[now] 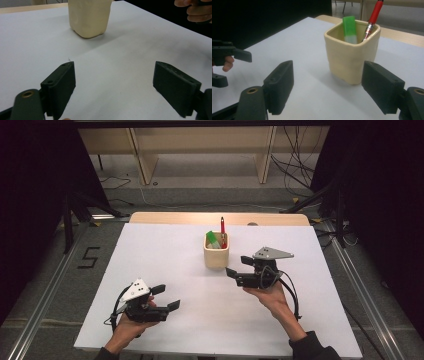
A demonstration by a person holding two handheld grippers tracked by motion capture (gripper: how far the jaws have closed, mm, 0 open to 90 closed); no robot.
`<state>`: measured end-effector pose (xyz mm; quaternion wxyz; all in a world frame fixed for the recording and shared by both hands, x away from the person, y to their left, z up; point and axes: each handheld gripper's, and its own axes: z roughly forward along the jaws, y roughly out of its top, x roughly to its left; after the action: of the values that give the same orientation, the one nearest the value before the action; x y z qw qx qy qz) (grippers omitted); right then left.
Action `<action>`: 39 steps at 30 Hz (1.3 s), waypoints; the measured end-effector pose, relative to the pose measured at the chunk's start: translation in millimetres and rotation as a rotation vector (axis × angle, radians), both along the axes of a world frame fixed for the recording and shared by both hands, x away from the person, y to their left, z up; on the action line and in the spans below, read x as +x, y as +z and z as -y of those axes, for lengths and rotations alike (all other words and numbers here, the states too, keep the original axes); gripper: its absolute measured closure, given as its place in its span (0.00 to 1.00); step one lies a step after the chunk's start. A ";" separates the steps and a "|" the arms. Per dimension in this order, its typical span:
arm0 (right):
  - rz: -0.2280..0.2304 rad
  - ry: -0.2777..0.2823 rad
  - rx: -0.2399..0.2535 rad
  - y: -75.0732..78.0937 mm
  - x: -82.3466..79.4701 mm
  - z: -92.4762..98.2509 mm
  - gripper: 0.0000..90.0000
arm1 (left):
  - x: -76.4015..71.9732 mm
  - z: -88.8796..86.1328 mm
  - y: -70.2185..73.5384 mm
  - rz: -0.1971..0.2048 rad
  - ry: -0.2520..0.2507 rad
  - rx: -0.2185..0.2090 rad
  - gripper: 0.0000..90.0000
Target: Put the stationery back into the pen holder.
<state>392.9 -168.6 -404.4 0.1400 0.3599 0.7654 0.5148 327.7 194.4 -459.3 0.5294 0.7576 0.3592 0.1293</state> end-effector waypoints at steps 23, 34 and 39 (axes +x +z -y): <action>0.001 -0.007 0.019 -22.8 -40.5 26.4 0.28 | -2.7 0.8 2.0 0.005 -0.019 -0.001 0.19; 0.018 -0.015 0.006 -32.6 -58.3 32.8 0.28 | -3.7 1.7 2.7 0.005 -0.024 -0.003 0.19; 0.023 -0.018 0.009 -38.8 -69.1 37.5 0.27 | -3.8 1.4 2.8 0.005 -0.023 -0.007 0.19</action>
<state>323.8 -206.1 -443.2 0.1520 0.3615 0.7580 0.5212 323.9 193.0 -456.5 0.5343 0.7596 0.3496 0.1236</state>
